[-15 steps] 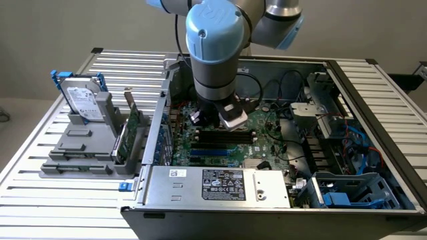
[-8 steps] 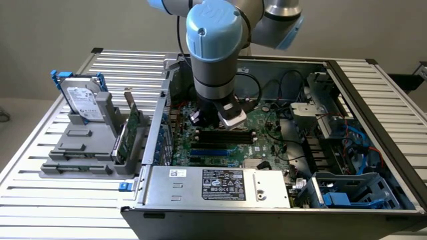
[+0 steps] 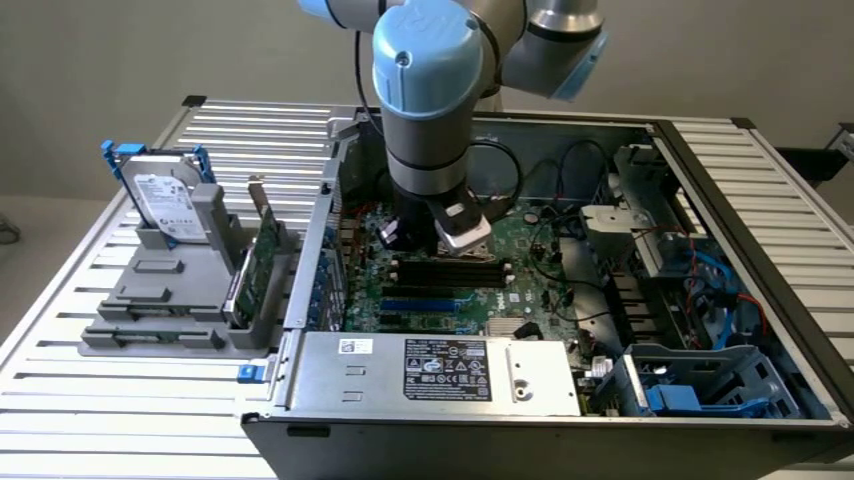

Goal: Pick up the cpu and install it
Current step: 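Install the first cpu locking lever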

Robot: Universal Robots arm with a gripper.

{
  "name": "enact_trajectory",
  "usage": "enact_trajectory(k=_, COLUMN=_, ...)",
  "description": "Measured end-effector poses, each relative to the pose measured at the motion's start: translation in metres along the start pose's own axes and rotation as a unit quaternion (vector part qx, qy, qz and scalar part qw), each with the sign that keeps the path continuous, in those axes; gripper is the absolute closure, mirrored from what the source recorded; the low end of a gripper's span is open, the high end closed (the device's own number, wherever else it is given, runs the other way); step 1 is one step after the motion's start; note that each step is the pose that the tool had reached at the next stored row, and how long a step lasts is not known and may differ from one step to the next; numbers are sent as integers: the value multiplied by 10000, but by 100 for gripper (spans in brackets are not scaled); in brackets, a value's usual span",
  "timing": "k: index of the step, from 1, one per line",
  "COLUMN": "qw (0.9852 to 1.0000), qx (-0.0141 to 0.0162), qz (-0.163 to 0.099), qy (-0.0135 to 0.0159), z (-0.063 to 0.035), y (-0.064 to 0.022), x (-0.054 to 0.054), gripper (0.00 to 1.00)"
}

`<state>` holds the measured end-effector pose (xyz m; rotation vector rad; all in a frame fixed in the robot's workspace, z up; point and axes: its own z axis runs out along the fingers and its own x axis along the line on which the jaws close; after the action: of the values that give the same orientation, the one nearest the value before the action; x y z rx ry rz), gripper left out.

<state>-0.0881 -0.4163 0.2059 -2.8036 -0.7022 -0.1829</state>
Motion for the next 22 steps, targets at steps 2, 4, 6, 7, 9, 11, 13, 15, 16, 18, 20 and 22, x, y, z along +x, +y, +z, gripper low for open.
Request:
enact_trajectory(k=2, qw=10000, qx=-16, qz=0, qy=-16, z=3, y=-7, x=0, gripper=89)
enact_trajectory(k=4, qw=10000, qx=-33, qz=1, qy=-32, z=8, y=-14, x=1, gripper=89)
enact_trajectory(k=6, qw=10000, qx=-51, qz=1, qy=-50, z=11, y=-21, x=3, gripper=89)
enact_trajectory(k=7, qw=10000, qx=-58, qz=1, qy=-57, z=13, y=-23, x=4, gripper=89)
enact_trajectory(k=9, qw=10000, qx=-69, qz=1, qy=-66, z=15, y=-27, x=6, gripper=89)
enact_trajectory(k=11, qw=9999, qx=-82, qz=0, qy=-72, z=17, y=-30, x=7, gripper=89)
enact_trajectory(k=13, qw=9999, qx=-98, qz=-1, qy=-81, z=20, y=-34, x=9, gripper=89)
enact_trajectory(k=15, qw=9999, qx=-114, qz=-2, qy=-90, z=23, y=-39, x=11, gripper=89)
enact_trajectory(k=16, qw=9999, qx=-120, qz=-2, qy=-93, z=25, y=-42, x=13, gripper=89)
enact_trajectory(k=18, qw=9999, qx=-131, qz=-3, qy=-99, z=29, y=-47, x=15, gripper=89)
enact_trajectory(k=20, qw=9999, qx=-138, qz=-4, qy=-102, z=32, y=-49, x=16, gripper=89)
enact_trajectory(k=22, qw=9998, qx=-141, qz=-3, qy=-104, z=34, y=-52, x=11, gripper=89)
